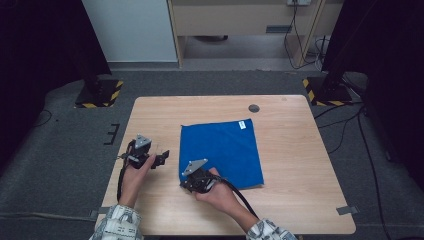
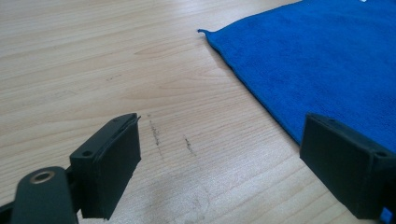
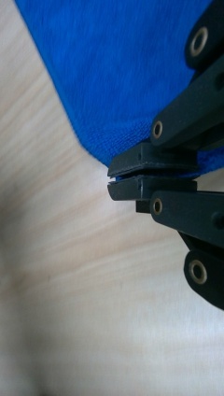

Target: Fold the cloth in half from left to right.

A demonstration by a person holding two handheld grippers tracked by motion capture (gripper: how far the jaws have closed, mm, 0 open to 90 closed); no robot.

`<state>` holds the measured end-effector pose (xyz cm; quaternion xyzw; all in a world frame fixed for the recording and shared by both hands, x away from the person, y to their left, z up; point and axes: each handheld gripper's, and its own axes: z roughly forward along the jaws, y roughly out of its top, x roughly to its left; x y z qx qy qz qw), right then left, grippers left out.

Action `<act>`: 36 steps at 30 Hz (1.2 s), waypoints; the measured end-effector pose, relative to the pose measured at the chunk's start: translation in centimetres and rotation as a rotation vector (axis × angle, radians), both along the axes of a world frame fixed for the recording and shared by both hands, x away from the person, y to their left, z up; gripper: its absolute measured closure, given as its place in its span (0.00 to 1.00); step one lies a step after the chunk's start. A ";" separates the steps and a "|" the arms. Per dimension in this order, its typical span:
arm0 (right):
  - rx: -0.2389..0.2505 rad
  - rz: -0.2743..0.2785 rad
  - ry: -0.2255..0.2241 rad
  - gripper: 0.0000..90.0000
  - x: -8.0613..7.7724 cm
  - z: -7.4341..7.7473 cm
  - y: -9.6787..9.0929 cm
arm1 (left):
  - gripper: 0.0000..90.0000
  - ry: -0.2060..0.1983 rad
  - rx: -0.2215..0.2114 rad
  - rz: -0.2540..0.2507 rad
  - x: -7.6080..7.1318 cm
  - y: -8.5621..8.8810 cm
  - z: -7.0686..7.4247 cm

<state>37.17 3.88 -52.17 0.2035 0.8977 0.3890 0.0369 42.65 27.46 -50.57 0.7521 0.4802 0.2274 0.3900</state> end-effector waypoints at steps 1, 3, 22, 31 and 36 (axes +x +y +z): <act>0.002 0.009 0.001 0.96 -0.2 0.0 0.1 | 0.13 0.000 0.001 -0.001 0.0 0.0 0.0; -0.001 0.020 0.003 0.87 -0.6 0.0 0.4 | 0.13 -0.002 0.001 -0.002 0.0 0.0 0.0; -0.047 -0.004 -0.080 0.77 -0.7 -0.6 1.0 | 0.14 -0.016 -0.006 -0.026 1.0 -0.8 0.8; -0.025 -0.034 -0.059 0.97 -0.3 -0.5 0.6 | 0.14 -0.025 -0.001 -0.069 2.7 -2.1 1.4; 0.001 -0.018 -0.053 0.97 -1.1 -0.1 0.9 | 0.15 -0.027 -0.018 -0.066 4.6 -2.5 1.5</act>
